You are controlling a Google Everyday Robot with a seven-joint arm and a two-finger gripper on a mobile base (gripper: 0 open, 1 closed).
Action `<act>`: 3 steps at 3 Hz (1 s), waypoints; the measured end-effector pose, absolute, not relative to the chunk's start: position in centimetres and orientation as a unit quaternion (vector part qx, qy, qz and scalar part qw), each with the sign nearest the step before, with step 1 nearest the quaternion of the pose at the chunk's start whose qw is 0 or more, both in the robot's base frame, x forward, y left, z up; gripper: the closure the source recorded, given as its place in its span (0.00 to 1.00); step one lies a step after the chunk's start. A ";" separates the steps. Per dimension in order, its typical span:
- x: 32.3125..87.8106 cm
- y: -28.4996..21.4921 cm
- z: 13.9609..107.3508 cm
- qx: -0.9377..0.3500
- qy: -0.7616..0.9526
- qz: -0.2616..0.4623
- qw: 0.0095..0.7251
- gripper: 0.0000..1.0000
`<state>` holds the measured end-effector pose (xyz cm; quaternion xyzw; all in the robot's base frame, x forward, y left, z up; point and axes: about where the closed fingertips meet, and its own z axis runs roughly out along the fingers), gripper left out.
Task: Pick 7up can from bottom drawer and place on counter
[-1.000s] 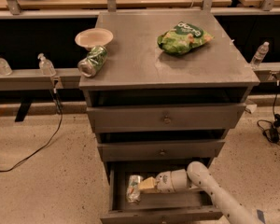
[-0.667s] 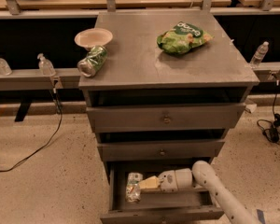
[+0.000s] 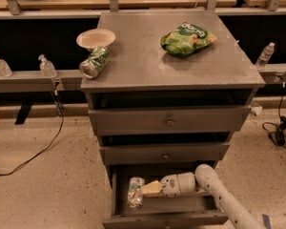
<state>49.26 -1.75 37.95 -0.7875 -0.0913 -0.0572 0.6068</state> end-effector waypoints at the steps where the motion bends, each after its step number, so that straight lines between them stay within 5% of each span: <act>1: 49.8 -2.0 40.8 -0.746 -0.087 -0.069 0.657 1.00; 3: 50.7 -3.4 50.4 -0.677 -0.086 -0.081 0.727 1.00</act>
Offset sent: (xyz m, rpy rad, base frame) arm 0.0193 -0.0333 0.1568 0.4701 -0.0722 -0.0168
